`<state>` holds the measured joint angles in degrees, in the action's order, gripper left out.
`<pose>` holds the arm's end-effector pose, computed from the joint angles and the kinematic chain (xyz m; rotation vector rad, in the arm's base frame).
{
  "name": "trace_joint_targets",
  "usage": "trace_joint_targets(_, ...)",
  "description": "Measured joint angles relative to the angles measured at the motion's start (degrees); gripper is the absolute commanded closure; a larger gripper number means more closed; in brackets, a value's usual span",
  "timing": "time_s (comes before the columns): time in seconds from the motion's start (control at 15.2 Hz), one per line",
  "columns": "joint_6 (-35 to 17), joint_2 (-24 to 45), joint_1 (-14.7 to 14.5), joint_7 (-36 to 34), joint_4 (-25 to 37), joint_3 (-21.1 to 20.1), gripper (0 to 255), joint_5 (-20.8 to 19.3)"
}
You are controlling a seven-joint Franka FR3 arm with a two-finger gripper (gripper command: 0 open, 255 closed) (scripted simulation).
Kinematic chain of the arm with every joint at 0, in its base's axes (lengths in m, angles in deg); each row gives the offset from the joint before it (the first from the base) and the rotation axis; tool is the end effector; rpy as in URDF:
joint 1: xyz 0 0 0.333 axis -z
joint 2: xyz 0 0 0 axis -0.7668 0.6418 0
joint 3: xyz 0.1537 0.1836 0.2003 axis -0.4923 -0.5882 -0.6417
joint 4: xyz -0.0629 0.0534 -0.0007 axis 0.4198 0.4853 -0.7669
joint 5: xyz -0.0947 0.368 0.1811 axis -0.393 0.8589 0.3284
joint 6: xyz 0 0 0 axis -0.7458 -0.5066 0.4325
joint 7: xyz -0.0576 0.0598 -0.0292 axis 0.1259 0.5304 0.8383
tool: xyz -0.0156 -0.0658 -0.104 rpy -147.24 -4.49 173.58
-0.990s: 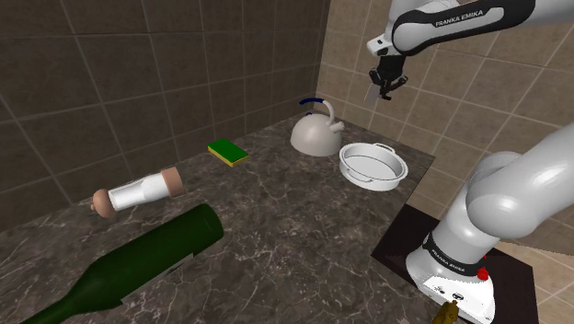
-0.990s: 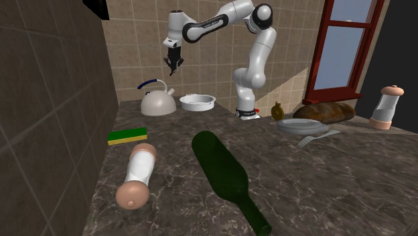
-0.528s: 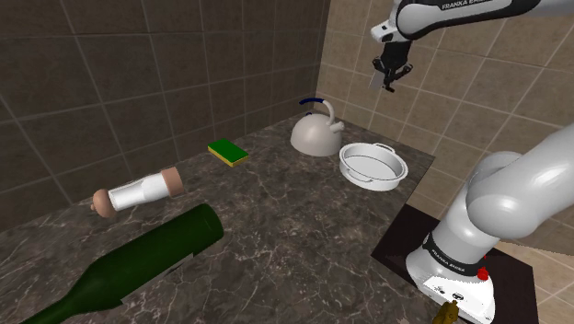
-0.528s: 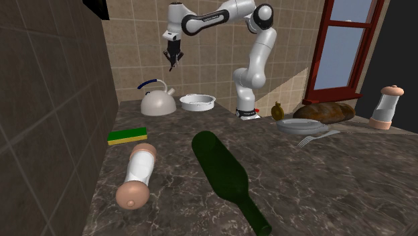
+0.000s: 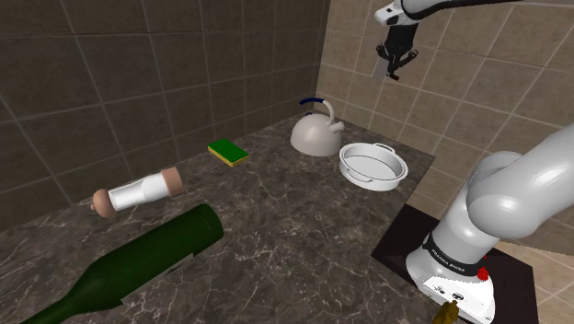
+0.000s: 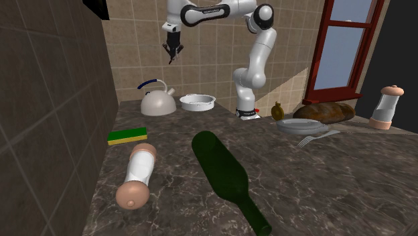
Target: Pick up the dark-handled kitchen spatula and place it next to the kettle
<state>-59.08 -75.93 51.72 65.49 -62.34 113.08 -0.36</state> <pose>0.4037 -0.2678 0.5746 1.9744 2.0709 -0.2987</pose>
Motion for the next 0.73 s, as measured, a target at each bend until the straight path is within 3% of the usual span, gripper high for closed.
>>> trace_joint_targets(0.73,6.4,3.5,-1.1,1.9,10.0,-0.8,255,2.1)
